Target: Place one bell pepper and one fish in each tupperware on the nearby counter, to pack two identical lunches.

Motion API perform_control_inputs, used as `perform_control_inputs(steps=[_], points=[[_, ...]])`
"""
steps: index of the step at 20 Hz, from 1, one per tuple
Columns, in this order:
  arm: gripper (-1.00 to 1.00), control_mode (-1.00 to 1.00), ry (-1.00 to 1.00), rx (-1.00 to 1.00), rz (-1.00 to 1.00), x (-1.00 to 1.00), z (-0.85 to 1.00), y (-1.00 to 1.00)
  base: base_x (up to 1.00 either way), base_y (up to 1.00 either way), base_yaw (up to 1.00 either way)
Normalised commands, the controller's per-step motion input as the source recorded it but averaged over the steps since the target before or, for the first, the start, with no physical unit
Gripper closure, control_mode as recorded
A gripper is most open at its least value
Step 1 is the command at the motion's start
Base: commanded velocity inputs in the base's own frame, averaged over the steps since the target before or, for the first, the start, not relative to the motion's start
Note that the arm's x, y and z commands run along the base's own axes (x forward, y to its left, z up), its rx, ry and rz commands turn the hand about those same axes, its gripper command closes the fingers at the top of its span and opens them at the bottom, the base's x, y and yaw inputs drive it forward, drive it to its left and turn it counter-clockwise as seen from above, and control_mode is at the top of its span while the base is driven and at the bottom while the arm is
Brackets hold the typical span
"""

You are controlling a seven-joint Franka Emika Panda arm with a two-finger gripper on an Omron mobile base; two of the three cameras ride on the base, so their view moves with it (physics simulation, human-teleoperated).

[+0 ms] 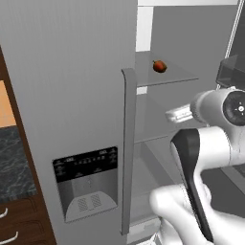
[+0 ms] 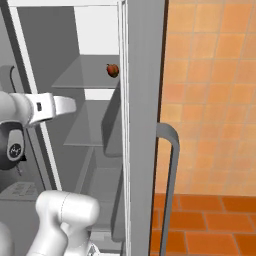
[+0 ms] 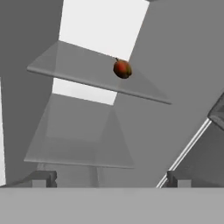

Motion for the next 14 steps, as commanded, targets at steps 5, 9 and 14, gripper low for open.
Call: perform_control_inputs(steps=[5, 9, 14], points=[[-1.0, -1.0, -0.06, 0.0, 0.0, 0.81, 1.0, 0.0, 0.0, 0.0, 0.0], [-1.0, -1.0, 0.24, 0.0, 0.0, 0.78, 0.51, 0.0, 0.0, 0.0, 0.0], [-1.0, -1.0, 0.21, 0.0, 0.02, 0.91, -0.49, 0.0, 0.0, 0.0, 0.0]])
